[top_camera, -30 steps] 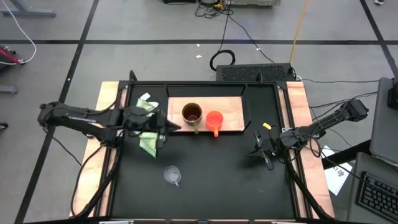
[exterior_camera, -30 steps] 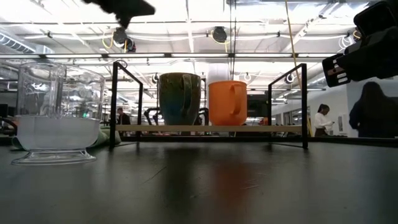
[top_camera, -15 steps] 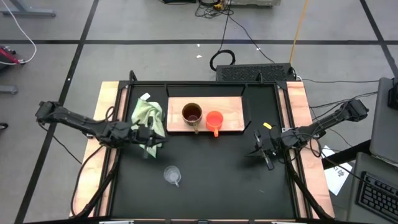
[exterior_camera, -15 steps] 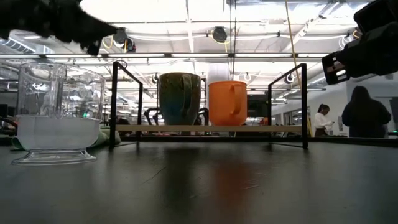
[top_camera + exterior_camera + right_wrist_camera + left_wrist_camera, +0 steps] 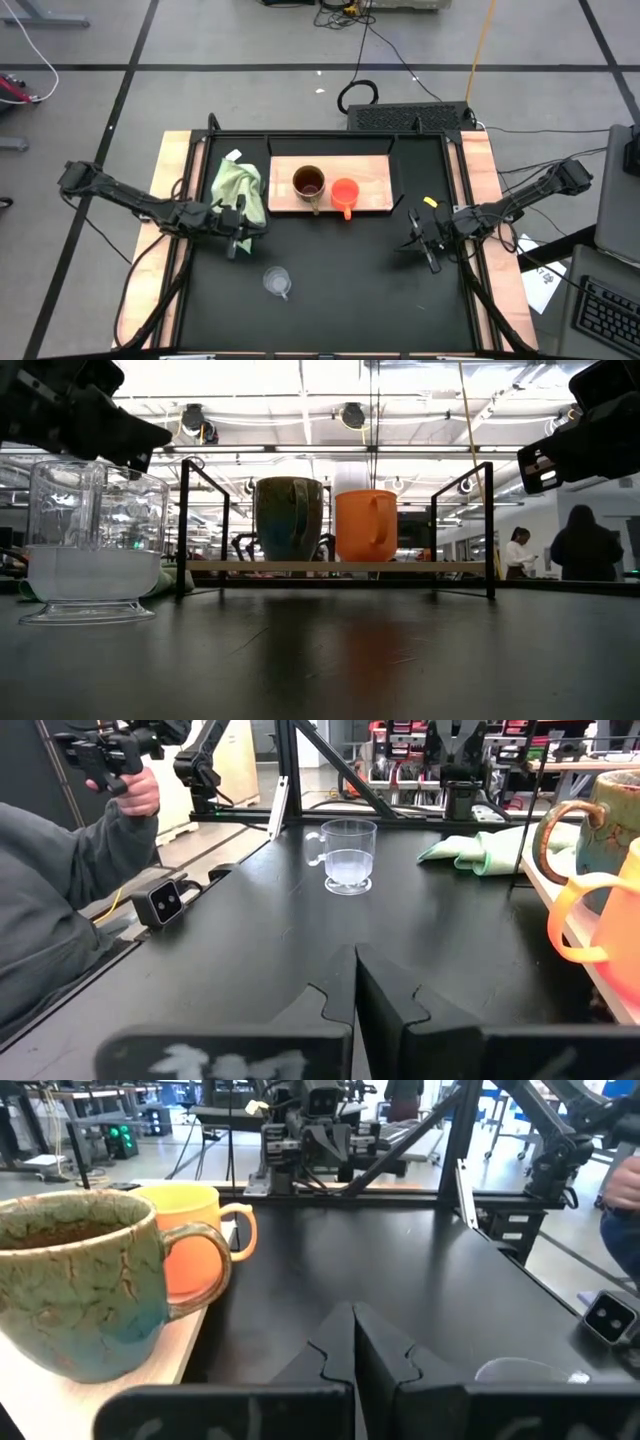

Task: Stack small to large cups/mugs on shelf
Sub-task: Put the transparent mug to the right of the orange mug on the shelf

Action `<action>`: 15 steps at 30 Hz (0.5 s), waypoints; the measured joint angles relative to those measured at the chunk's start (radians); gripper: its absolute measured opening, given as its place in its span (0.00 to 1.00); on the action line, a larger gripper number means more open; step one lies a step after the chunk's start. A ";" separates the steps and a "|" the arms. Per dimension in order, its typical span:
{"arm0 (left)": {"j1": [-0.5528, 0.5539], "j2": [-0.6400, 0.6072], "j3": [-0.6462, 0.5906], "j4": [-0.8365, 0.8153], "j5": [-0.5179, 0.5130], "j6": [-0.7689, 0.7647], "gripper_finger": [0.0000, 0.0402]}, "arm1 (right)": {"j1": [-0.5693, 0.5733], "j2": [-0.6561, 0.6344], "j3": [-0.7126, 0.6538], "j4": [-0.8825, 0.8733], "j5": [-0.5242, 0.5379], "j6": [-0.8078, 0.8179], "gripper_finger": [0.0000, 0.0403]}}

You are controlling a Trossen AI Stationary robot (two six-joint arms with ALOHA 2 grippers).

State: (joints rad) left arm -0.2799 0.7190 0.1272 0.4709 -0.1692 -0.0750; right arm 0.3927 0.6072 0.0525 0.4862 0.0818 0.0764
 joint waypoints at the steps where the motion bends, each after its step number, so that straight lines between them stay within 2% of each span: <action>1: -0.001 0.000 0.000 -0.003 0.000 0.000 0.00 | 0.000 0.000 0.000 0.000 0.000 0.001 0.00; 11: -0.001 0.000 0.000 -0.009 0.001 0.017 0.00 | 0.000 0.000 0.000 -0.003 0.000 0.013 0.00; 15: -0.002 0.000 0.000 -0.011 0.046 0.017 0.00 | 0.000 0.000 0.000 -0.004 0.000 0.013 0.00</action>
State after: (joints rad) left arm -0.2815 0.7193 0.1272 0.4603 -0.1229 -0.0578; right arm 0.3925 0.6075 0.0525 0.4824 0.0818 0.0895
